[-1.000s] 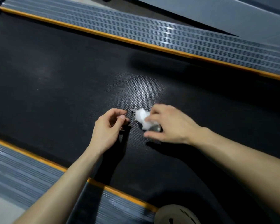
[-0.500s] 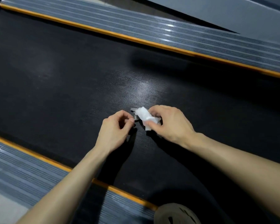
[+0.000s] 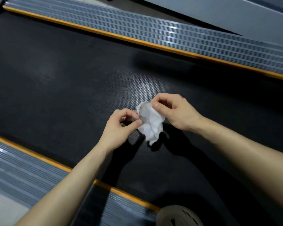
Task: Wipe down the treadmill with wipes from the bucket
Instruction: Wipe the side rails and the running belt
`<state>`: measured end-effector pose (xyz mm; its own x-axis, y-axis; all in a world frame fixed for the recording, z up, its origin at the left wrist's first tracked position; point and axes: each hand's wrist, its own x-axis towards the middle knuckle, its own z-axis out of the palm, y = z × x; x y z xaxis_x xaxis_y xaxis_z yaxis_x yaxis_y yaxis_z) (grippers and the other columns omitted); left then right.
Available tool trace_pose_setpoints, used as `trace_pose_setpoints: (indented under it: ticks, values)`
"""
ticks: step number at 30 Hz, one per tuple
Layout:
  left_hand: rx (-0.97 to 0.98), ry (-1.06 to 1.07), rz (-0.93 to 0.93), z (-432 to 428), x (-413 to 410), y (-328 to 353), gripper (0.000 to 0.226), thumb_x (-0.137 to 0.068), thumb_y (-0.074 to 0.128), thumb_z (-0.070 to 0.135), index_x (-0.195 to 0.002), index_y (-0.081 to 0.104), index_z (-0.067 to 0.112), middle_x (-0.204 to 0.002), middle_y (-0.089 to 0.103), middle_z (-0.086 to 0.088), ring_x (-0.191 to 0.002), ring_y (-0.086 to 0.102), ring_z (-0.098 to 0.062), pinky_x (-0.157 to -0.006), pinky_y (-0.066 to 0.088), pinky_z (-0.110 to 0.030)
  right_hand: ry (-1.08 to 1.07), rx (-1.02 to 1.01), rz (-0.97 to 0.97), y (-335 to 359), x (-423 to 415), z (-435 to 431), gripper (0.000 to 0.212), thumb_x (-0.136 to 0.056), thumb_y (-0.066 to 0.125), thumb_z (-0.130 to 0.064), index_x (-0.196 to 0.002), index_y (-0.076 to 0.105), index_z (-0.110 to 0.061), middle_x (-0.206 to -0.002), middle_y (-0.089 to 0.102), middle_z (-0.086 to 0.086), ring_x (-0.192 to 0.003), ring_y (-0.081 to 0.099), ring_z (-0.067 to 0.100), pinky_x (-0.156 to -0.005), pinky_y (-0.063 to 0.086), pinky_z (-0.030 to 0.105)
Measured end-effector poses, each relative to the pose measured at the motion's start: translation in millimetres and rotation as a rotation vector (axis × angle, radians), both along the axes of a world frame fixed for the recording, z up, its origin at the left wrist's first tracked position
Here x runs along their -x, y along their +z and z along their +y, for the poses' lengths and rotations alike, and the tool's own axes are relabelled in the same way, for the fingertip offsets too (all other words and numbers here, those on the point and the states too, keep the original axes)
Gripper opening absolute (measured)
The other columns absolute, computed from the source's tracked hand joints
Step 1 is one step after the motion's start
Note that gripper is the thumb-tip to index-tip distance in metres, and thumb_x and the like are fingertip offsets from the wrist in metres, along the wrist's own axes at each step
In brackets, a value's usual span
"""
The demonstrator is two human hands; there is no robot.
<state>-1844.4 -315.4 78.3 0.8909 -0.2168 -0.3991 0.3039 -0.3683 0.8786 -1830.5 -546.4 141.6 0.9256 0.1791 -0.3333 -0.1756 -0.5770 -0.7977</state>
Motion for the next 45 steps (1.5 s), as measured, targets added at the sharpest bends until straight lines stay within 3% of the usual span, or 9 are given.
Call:
trace_pose_setpoints:
  ticks: [5,11,18,21,26,29,35,41,45]
  values:
    - [0.388,0.105,0.201,5,-3,2,0.016,-0.084,0.075,0.012,-0.094,0.062,0.012,-0.121,0.078,-0.010,-0.114,0.073,-0.029,-0.096,0.053,-0.041,-0.123,-0.018,0.014,3,-4,-1,0.025,-0.108,0.059,-0.023,-0.085,0.064,-0.029,-0.066,0.058,-0.022,-0.062,0.050,-0.003,-0.065,0.041,0.016]
    - [0.281,0.083,0.166,4,1,2,0.044,-0.093,0.081,0.006,-0.131,0.062,0.018,-0.092,0.075,-0.007,-0.082,0.057,-0.022,-0.084,0.051,-0.031,-0.225,-0.385,0.188,0,-3,5,0.027,-0.111,0.053,-0.013,-0.086,0.062,-0.016,-0.072,0.056,-0.003,-0.063,0.050,0.008,-0.058,0.045,0.023]
    - [-0.219,0.049,-0.071,14,-2,-16,0.041,-0.087,0.082,0.022,-0.121,0.064,0.036,-0.099,0.073,0.013,-0.087,0.069,-0.003,-0.093,0.055,-0.027,-0.093,0.724,0.020,-27,4,-24,0.037,-0.104,0.055,-0.042,-0.129,0.062,-0.015,-0.125,0.058,0.010,-0.117,0.059,0.035,-0.097,0.053,0.051]
    - [-0.279,-0.024,-0.063,13,2,-21,0.032,-0.087,0.081,0.022,-0.114,0.068,0.034,-0.098,0.074,0.014,-0.088,0.070,-0.002,-0.091,0.055,-0.026,-0.005,0.689,-0.224,-28,20,-8,0.041,-0.101,0.059,-0.048,-0.124,0.063,-0.014,-0.120,0.056,0.005,-0.117,0.055,0.029,-0.094,0.053,0.048]
    - [-0.336,-0.007,-0.070,13,1,-16,0.022,-0.089,0.076,0.024,-0.107,0.068,0.034,-0.088,0.074,0.014,-0.080,0.069,-0.002,-0.080,0.053,-0.024,0.177,0.757,0.016,-48,19,32,0.052,-0.094,0.065,-0.056,-0.123,0.063,-0.013,-0.122,0.061,0.009,-0.117,0.059,0.032,-0.095,0.051,0.044]
    - [-0.310,0.020,-0.055,14,0,-14,0.026,-0.088,0.079,0.025,-0.110,0.068,0.033,-0.093,0.074,0.013,-0.084,0.069,-0.002,-0.085,0.056,-0.028,0.146,0.601,0.077,-55,15,30,0.032,-0.084,0.070,-0.027,-0.115,0.064,-0.022,-0.111,0.064,-0.002,-0.108,0.064,0.028,-0.084,0.053,0.038]
    - [-0.111,-0.175,-0.393,17,-7,15,0.063,-0.087,0.068,0.019,-0.149,0.056,0.025,-0.155,0.053,0.016,-0.154,0.036,-0.008,-0.127,0.030,-0.039,0.245,0.247,0.119,-31,10,6,0.034,-0.072,0.085,-0.024,-0.102,0.073,-0.034,-0.090,0.069,-0.013,-0.084,0.063,0.005,-0.070,0.047,0.025]
    - [-0.082,-0.209,-0.081,5,-3,16,0.020,-0.094,0.083,0.034,-0.112,0.074,0.029,-0.098,0.078,0.010,-0.090,0.074,-0.009,-0.087,0.061,-0.045,-0.147,-0.054,0.143,-23,13,9,0.060,-0.068,0.099,-0.032,-0.120,0.069,-0.033,-0.111,0.073,-0.012,-0.100,0.072,0.005,-0.092,0.058,0.029]
    - [0.070,-0.021,0.041,-12,0,34,0.014,-0.096,0.081,0.027,-0.108,0.076,0.021,-0.096,0.079,-0.003,-0.090,0.077,-0.026,-0.080,0.062,-0.041,-0.492,-0.519,0.467,-19,31,12,0.037,-0.086,0.089,-0.026,-0.116,0.075,-0.011,-0.096,0.081,0.000,-0.091,0.079,0.017,-0.085,0.062,0.033]
